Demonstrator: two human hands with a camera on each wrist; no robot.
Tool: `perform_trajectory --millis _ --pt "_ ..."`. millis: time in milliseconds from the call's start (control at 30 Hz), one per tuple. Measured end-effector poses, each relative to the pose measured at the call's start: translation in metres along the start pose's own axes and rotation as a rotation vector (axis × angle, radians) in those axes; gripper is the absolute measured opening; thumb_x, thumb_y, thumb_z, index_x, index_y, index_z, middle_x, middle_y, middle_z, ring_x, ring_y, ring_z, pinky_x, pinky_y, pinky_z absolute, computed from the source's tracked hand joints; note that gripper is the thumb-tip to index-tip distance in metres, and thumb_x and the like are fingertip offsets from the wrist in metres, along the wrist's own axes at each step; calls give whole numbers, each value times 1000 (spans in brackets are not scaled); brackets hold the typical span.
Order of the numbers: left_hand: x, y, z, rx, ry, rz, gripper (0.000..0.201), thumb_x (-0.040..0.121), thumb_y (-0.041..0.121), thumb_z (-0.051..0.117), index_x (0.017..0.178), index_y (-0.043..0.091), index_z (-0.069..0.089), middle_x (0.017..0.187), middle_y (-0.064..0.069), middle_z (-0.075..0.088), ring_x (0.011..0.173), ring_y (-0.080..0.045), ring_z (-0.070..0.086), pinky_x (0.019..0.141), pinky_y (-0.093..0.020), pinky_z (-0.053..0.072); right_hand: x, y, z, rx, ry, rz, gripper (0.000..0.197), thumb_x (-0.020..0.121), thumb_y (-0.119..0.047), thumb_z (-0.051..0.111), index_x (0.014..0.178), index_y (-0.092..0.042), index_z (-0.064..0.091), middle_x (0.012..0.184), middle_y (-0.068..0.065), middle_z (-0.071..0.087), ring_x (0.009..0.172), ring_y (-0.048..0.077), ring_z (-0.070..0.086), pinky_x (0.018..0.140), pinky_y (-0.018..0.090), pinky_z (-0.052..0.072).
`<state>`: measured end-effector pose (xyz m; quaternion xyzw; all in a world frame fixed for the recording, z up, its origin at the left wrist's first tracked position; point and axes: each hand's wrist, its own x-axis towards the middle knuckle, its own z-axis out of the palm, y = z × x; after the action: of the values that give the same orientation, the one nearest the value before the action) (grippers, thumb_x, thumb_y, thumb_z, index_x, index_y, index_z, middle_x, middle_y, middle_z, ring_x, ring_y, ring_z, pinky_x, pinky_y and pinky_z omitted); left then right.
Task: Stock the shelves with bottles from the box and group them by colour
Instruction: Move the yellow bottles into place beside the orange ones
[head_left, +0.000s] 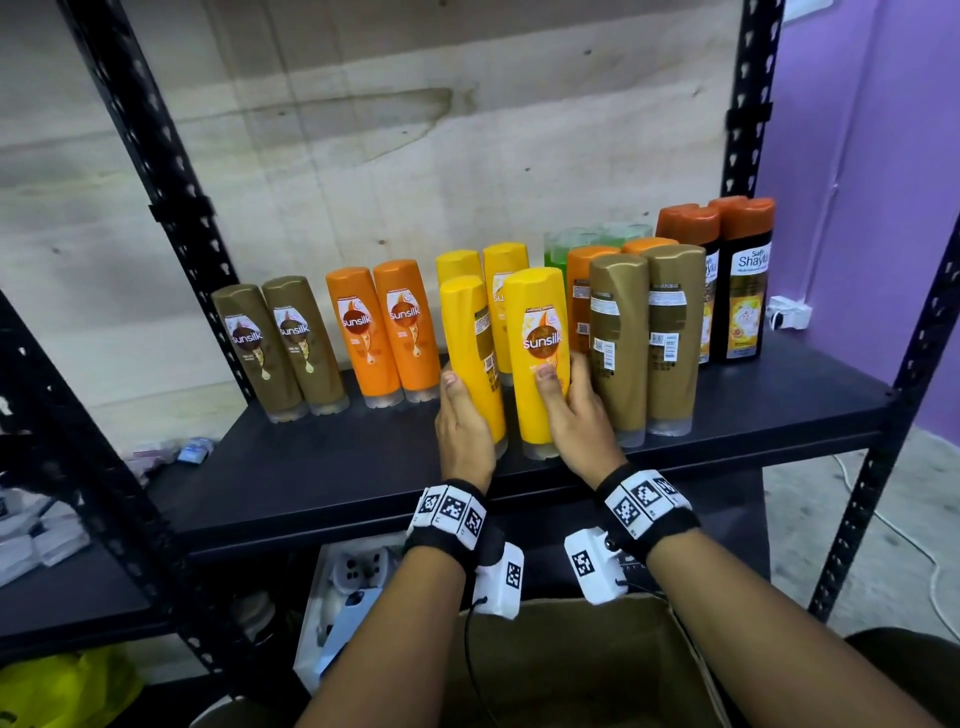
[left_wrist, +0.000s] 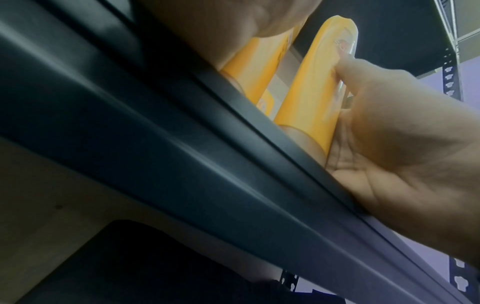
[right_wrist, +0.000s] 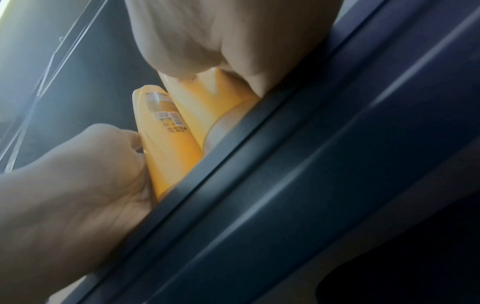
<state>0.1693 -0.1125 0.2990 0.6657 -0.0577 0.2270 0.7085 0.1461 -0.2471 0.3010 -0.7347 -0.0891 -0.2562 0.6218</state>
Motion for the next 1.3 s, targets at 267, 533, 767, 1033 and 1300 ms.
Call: perform_trajectory --millis 267,533,767,1033,1300 --pt "-11 4 0 116 56 247 62 91 69 41 140 32 30 132 3 54 115 -13 57 93 -34 48 0 3 2 -1 7 5 63 82 -86 42 131 -47 40 123 -30 60 111 -13 57 92 19 45" --pt "-13 5 -1 241 74 345 73 77 84 52 120 25 52 123 11 42 106 26 41 80 6 31 1 6 1 14 15 6 57 83 -83 49 129 -50 43 128 -22 64 116 -2 61 100 34 52" --pt "-12 2 -3 237 29 240 55 77 73 64 116 38 47 107 23 60 95 9 60 77 -5 42 -2 2 4 -16 42 -8 69 80 -87 45 131 -39 42 128 -15 65 113 6 64 95 34 53" --pt "-21 10 -9 273 -8 216 44 80 70 66 113 68 37 111 29 61 98 19 58 75 1 43 -3 -1 2 -41 31 -2 70 79 -89 42 130 -40 40 127 -12 64 111 8 64 95 35 53" --pt "-30 26 -22 357 -80 212 64 88 47 72 139 24 42 134 2 56 120 -13 57 101 -41 51 -4 -33 -2 -55 -25 -22 74 88 -67 55 148 -35 24 144 -9 49 126 8 52 109 35 44"
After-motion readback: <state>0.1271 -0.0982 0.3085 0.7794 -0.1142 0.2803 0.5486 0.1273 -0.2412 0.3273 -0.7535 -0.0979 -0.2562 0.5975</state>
